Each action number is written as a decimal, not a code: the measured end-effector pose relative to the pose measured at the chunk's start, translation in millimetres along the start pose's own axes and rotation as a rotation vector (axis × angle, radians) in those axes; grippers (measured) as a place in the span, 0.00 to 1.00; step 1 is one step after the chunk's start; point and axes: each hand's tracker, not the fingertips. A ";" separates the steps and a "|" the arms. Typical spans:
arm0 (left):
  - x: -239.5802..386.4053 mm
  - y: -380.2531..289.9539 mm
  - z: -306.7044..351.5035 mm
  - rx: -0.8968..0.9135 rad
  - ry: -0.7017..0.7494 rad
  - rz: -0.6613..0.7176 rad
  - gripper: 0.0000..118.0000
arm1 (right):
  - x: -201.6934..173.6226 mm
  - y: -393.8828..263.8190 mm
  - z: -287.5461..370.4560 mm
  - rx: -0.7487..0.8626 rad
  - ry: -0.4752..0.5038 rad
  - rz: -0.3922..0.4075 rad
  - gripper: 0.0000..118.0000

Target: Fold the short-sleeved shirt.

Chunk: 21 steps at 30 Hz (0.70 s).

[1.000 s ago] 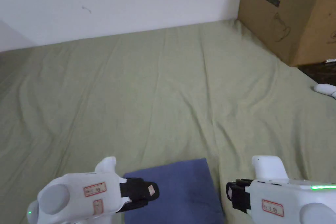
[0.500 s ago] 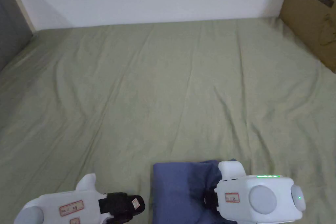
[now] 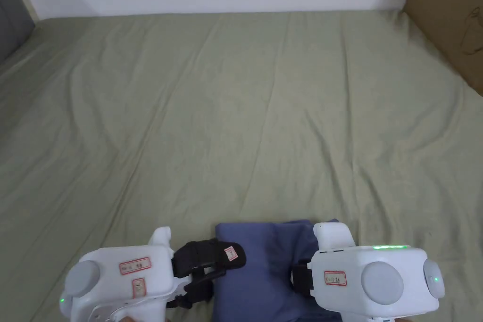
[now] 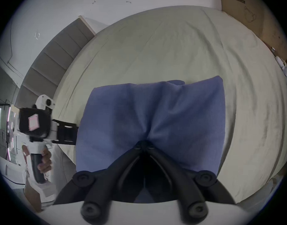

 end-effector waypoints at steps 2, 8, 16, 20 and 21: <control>-0.3 -1.4 -15.5 -0.028 -0.027 -0.009 0.97 | 1.3 -0.1 0.1 0.000 0.009 -0.014 0.00; -3.5 9.2 -35.6 -0.036 0.102 0.029 0.20 | -4.6 0.3 4.1 0.003 -0.016 -0.015 0.00; 6.3 18.9 -0.9 -0.064 0.024 -0.015 0.20 | -19.8 -2.8 24.7 0.028 -0.049 0.020 0.00; -6.0 48.8 61.4 -0.023 0.143 -0.076 0.20 | -14.5 -1.0 36.0 0.053 -0.058 0.010 0.00; -6.1 56.6 81.0 -0.014 0.186 -0.089 0.20 | -12.4 -0.5 37.0 0.057 -0.065 0.006 0.00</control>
